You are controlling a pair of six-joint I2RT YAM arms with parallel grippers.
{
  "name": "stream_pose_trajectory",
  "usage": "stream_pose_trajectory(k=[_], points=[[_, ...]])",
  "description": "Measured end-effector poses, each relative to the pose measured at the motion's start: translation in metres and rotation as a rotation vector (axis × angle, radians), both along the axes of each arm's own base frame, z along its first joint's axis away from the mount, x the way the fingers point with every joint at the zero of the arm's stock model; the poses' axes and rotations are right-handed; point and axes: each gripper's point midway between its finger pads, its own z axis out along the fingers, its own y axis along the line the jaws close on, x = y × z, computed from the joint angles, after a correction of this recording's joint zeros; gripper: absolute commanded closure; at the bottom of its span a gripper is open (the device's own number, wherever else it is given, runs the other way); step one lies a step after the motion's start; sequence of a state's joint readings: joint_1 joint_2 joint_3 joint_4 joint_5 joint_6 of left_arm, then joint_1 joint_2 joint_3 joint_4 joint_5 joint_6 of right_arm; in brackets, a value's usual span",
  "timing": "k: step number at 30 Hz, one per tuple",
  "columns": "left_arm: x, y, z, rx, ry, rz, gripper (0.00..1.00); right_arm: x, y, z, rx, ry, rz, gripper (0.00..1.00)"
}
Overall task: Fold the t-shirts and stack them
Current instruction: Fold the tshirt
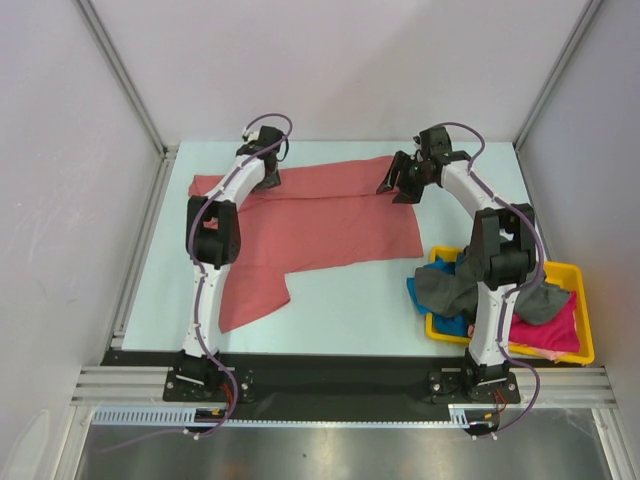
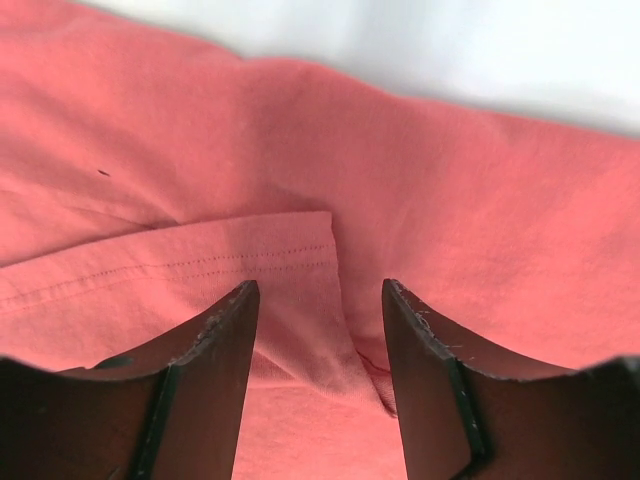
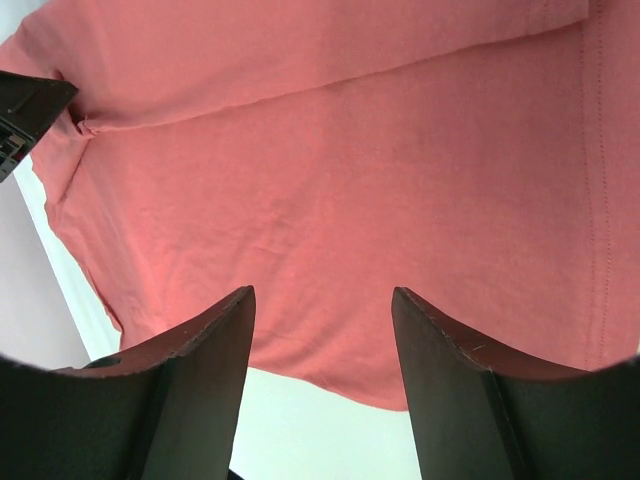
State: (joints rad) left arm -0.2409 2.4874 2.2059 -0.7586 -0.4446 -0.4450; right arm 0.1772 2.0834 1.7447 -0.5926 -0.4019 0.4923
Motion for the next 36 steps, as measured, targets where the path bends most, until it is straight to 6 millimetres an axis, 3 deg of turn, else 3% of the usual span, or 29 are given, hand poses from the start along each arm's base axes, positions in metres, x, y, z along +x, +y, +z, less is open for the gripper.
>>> stream_pose_trajectory(k=[8, 14, 22, 32, 36], points=[[0.005, 0.004, 0.006, 0.000, -0.024, 0.029, 0.46, 0.001, -0.003, 0.002, 0.009, -0.010, -0.003, 0.38], [0.011, 0.009, 0.008, -0.017, -0.040, 0.062, 0.57, 0.002, -0.002, 0.004, 0.013, -0.019, -0.002, 0.38], [0.012, 0.021, -0.001, -0.052, -0.022, 0.100, 0.56, 0.002, -0.002, 0.003, 0.016, -0.020, 0.000, 0.39], [0.013, 0.017, -0.010, -0.081, -0.009, 0.085, 0.55, 0.001, 0.000, 0.002, 0.026, -0.018, 0.004, 0.39], [0.014, 0.016, -0.009, -0.089, -0.011, 0.077, 0.64, 0.001, 0.001, 0.001, 0.026, -0.018, 0.006, 0.39]])
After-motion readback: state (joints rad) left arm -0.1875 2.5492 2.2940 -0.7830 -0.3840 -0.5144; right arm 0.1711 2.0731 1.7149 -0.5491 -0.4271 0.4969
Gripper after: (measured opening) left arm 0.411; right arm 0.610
